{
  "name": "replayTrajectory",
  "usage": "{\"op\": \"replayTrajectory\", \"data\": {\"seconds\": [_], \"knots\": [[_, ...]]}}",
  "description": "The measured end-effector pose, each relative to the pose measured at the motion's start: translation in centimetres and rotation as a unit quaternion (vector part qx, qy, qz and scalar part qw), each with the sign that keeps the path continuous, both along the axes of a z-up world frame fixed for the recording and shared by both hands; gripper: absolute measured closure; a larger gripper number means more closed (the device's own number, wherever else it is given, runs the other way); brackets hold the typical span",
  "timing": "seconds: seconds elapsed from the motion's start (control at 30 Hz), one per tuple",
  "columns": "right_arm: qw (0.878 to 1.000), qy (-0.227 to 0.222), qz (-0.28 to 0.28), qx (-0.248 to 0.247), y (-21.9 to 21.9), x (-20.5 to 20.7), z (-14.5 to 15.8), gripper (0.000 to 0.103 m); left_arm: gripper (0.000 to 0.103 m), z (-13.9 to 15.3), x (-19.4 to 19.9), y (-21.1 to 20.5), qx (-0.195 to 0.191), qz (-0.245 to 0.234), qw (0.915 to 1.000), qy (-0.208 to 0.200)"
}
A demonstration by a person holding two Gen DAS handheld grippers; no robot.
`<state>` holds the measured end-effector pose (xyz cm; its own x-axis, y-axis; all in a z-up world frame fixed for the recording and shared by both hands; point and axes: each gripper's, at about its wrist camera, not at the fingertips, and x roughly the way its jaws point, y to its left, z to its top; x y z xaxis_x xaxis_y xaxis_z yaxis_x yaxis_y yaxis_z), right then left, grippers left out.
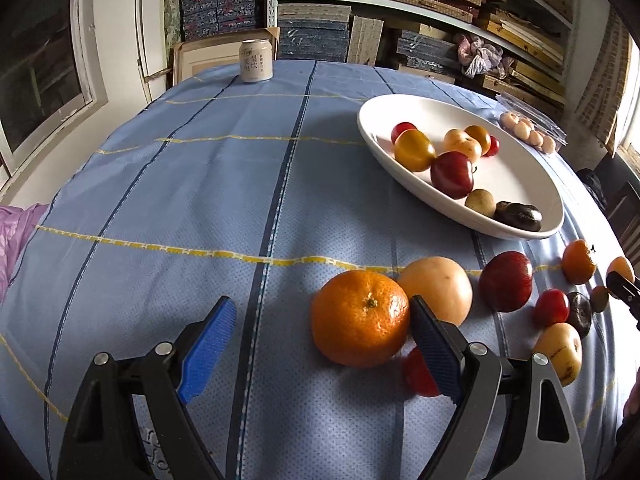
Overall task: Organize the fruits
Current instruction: 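Grasp the large pinkish-tan fruit with the right tool while the left grasps the mandarin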
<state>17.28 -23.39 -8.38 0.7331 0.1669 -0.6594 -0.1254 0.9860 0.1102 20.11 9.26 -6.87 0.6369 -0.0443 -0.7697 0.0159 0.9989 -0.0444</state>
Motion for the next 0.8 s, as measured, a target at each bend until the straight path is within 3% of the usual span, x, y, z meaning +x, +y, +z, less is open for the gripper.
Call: {"op": "replayTrajectory", "data": {"seconds": [0.17, 0.67, 0.7, 0.73, 0.77, 0.8], "knots": [[1.000, -0.002, 0.001, 0.002, 0.3, 0.0, 0.1, 0.059, 0.035, 0.1, -0.3, 0.0, -0.015, -0.017, 0.9997, 0.001], [1.000, -0.006, 0.002, 0.005, 0.3, -0.4, 0.3, 0.059, 0.030, -0.1, -0.3, -0.9, -0.003, -0.018, 0.9998, -0.012], [1.000, -0.006, 0.002, 0.005, 0.3, -0.4, 0.3, 0.059, 0.032, -0.1, -0.3, -0.8, -0.003, -0.016, 0.9998, -0.015], [1.000, -0.005, 0.002, 0.005, 0.4, -0.4, 0.3, 0.059, 0.049, 0.0, -0.3, -0.7, -0.005, -0.016, 0.9997, -0.017], [1.000, -0.005, 0.002, 0.005, 0.3, -0.4, 0.3, 0.059, 0.055, 0.1, -0.4, -0.7, -0.015, -0.024, 0.9995, -0.017], [1.000, -0.005, 0.001, 0.006, 0.4, -0.5, 0.4, 0.059, 0.055, 0.1, -0.5, -0.7, -0.004, -0.016, 0.9997, -0.020]]}}
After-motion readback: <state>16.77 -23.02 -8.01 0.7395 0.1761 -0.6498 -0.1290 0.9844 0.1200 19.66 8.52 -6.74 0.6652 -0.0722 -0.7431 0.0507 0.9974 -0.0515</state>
